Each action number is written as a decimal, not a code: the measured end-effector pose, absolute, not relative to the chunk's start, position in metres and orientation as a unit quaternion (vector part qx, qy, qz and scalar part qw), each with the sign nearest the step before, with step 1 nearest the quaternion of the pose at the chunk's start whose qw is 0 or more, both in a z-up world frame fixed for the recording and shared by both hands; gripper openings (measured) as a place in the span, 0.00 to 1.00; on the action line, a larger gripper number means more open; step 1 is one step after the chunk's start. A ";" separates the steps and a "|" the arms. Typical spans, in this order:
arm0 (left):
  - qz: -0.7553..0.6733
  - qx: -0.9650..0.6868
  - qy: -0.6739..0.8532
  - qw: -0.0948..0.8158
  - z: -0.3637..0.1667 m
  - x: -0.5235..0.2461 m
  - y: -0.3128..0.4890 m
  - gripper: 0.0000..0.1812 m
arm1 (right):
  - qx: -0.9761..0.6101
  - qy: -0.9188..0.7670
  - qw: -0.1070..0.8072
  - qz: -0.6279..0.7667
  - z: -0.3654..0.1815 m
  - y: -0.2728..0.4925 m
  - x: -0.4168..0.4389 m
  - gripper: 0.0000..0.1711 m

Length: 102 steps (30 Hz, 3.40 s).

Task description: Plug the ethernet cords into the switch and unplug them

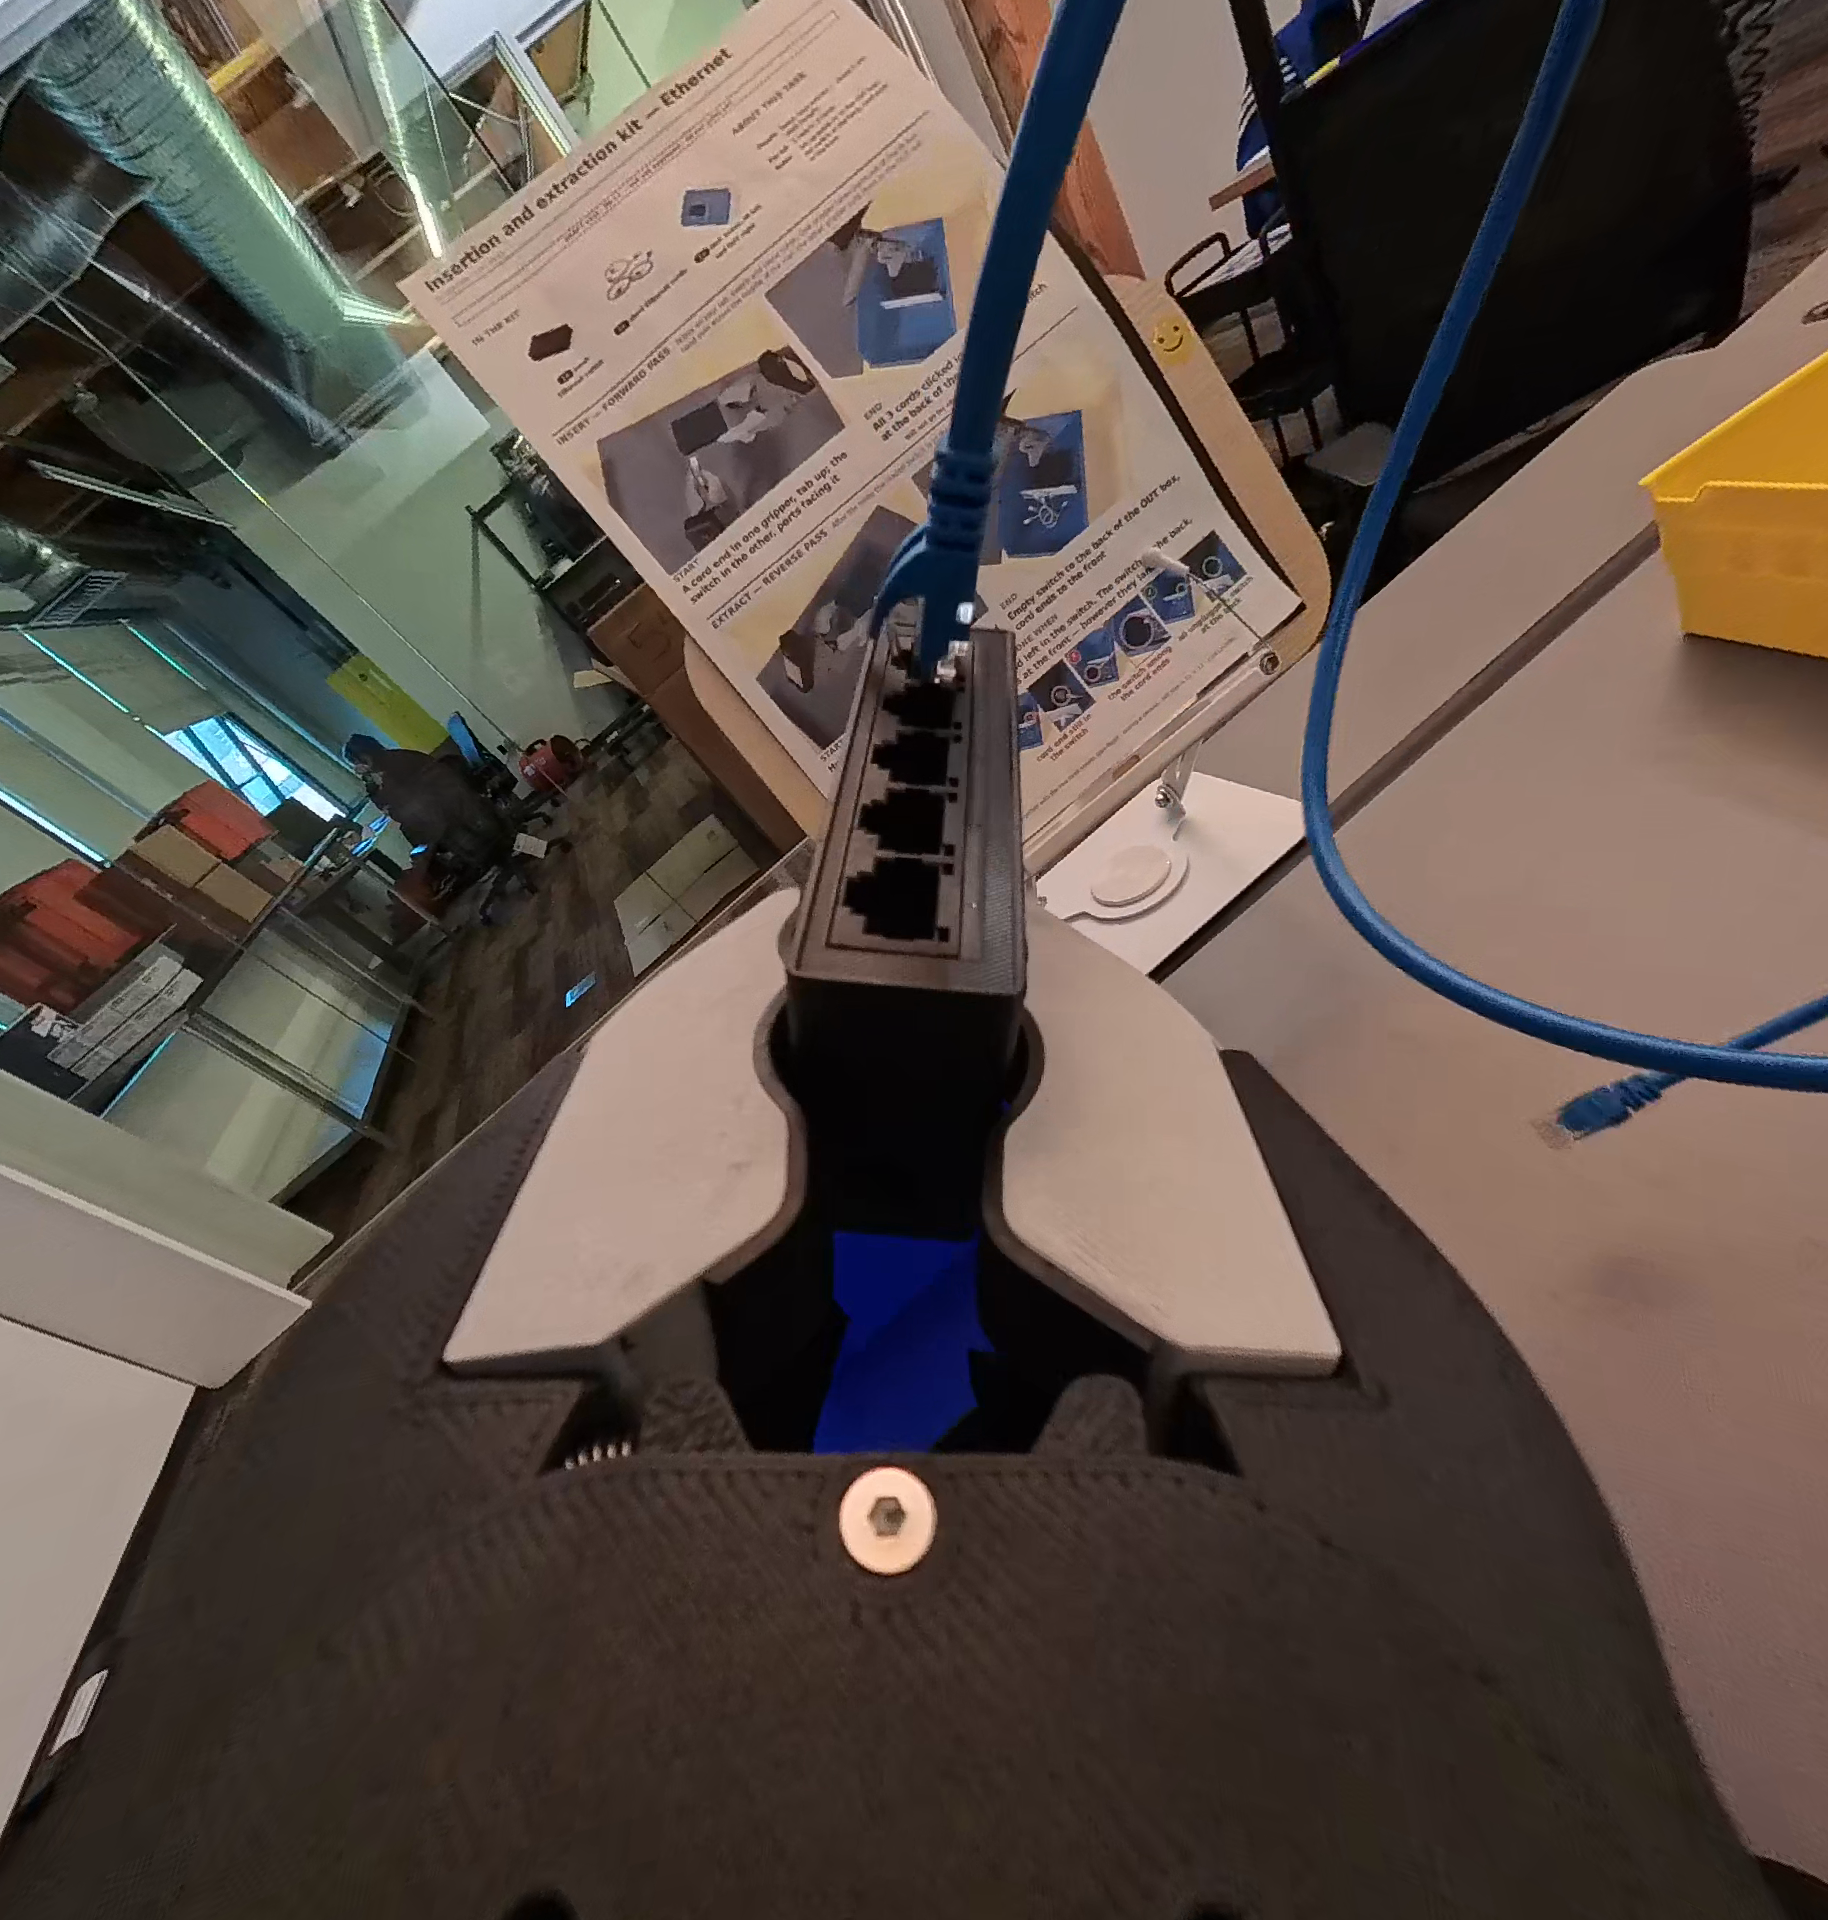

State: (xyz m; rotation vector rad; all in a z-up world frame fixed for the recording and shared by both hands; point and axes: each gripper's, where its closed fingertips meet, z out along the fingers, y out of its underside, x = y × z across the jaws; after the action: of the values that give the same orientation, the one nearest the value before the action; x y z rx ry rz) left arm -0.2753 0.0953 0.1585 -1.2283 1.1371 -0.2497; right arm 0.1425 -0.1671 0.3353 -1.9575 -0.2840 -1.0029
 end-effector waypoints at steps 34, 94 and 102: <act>-0.099 -0.545 0.512 0.657 0.155 -0.271 0.094 0.16 | -0.827 -0.159 0.406 -0.355 0.278 -0.145 0.133 0.09; -0.095 -0.315 0.619 0.714 0.158 -0.188 -0.006 0.16 | -0.633 -0.478 0.552 -0.256 0.213 -0.127 -0.047 0.26; 0.006 -0.316 0.632 0.708 0.142 -0.178 0.009 0.16 | -0.589 -0.508 0.598 -0.193 0.228 -0.146 -0.112 0.25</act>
State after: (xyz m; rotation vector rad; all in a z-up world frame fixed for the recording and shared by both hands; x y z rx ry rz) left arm -0.1782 0.0085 0.1424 -0.7016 1.4036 0.0143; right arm -0.1115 -0.1464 0.2282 -1.3664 -1.1798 -0.4476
